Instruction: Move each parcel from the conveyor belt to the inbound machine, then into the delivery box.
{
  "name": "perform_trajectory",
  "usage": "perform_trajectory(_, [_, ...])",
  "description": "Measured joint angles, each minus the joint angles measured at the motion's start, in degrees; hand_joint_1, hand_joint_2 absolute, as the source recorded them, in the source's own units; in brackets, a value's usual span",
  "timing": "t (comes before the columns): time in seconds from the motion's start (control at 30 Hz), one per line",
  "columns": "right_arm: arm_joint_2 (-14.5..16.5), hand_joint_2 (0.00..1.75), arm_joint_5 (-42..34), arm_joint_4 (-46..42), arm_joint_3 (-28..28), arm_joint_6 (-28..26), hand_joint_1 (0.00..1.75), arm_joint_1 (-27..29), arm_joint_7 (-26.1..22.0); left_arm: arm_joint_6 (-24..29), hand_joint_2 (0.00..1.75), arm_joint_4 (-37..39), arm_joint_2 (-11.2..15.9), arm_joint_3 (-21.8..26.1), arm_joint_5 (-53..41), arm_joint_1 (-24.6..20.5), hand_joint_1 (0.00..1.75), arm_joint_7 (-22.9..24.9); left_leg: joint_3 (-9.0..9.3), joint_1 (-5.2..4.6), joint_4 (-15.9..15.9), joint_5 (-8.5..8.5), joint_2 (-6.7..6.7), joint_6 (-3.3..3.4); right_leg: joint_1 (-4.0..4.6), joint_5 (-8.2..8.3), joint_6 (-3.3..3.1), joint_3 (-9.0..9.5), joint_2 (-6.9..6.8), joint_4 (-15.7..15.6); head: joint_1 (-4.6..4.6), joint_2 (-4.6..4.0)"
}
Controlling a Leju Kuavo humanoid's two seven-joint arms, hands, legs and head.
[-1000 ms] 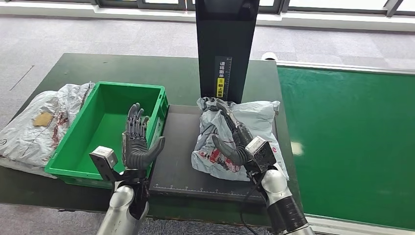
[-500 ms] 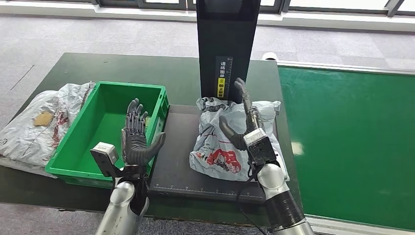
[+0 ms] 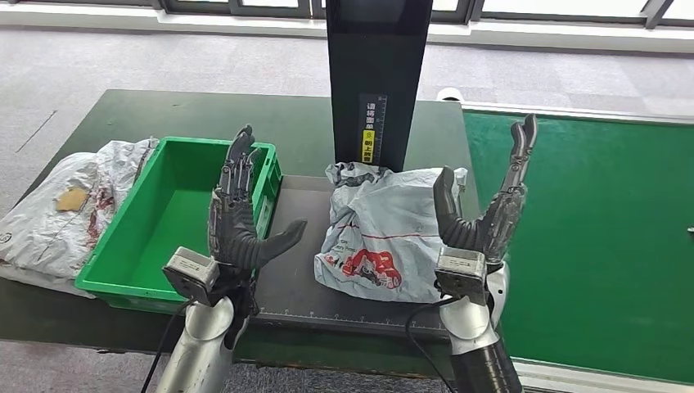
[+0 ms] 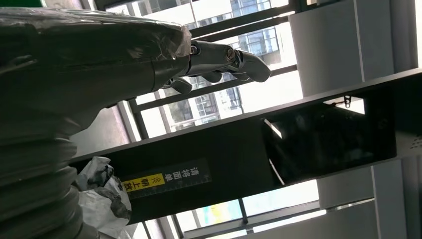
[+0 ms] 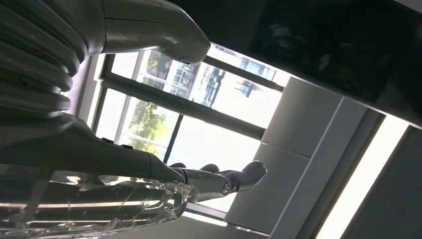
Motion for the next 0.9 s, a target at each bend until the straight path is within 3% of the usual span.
perform_trajectory(0.1, [0.1,1.75,-0.6,-0.8,-0.8,-1.7,0.00,0.3,-0.2,1.6,1.75,0.0,0.1,-1.3,-6.3,-1.4,0.00,1.8,0.00,0.01,0.0,0.05,-0.07,0.00,0.01,0.01,-0.01,0.01,-0.08,0.0,0.00,0.00])
perform_trajectory(0.3, [0.5,1.75,-1.7,-2.2,-4.0,-2.9,0.00,0.7,-0.3,8.7,1.75,3.5,-0.4,-5.9,-26.6,-8.4,0.00,15.4,0.00,-0.01,0.0,0.07,-0.06,0.02,-0.02,0.10,0.03,0.05,-0.06,0.0,0.01,0.00])
perform_trajectory(0.53, [0.6,1.75,-2.7,-3.1,-6.0,-2.9,0.00,1.3,0.1,11.6,1.75,13.7,-0.9,-9.8,-49.1,-13.9,0.00,30.6,0.00,-0.02,0.0,0.07,-0.05,0.03,-0.02,0.11,0.04,0.03,-0.04,0.0,0.01,0.00])
perform_trajectory(0.7, [0.6,1.75,-2.9,-3.1,-6.0,-2.9,0.00,1.3,0.1,13.5,1.75,23.3,-1.8,-9.9,-53.1,-17.0,0.00,32.5,0.01,-0.01,0.0,0.08,-0.03,0.02,-0.01,0.12,0.03,0.02,-0.03,0.0,0.01,0.00])
perform_trajectory(0.9, [0.6,1.75,-2.9,-3.1,-6.1,-2.9,0.00,1.3,0.1,13.7,1.75,28.0,-2.3,-9.9,-53.4,-18.4,0.00,32.6,-0.01,-0.01,0.0,0.08,-0.03,0.02,-0.01,0.11,0.03,0.02,-0.03,0.0,0.01,0.00])
